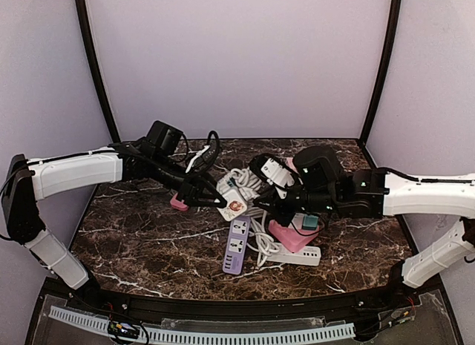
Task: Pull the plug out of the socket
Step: Remove the plug from the socket.
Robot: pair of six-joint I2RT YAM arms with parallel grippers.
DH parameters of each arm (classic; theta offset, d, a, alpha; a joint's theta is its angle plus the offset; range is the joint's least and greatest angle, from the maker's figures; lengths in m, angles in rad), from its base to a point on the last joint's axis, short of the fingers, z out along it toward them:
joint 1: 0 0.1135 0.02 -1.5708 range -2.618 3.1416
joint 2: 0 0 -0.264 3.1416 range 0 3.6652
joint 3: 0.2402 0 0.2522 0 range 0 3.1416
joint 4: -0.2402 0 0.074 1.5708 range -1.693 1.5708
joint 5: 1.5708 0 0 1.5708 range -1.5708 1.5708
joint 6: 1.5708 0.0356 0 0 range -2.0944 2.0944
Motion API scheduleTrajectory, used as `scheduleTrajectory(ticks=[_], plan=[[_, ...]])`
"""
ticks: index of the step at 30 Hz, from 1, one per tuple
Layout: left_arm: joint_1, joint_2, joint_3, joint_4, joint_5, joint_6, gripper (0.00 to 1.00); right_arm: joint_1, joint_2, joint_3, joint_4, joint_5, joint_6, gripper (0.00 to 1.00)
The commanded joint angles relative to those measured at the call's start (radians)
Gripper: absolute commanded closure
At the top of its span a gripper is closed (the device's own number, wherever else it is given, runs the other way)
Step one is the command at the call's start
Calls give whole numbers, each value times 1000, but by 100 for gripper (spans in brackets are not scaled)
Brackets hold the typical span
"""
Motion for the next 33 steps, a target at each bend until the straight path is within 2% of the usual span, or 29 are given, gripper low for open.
scheduleTrajectory(ticks=[1,8,14,18,26,33], plan=[[67,-26,-36,-93,-78,-32,99,43,-21,-1,72,102,43,100],[67,-20,-38,-86,-73,-41,99,124,62,41,67,147,36,100],[67,-25,-38,-87,-58,-39,99,118,57,51,69,175,30,100],[67,-31,-38,-90,-38,-34,99,67,33,48,70,135,34,100],[67,-40,-38,-96,-24,-26,99,-113,11,62,31,51,113,100],[67,-40,-36,-104,-24,-18,99,-183,-4,70,-4,36,137,100]])
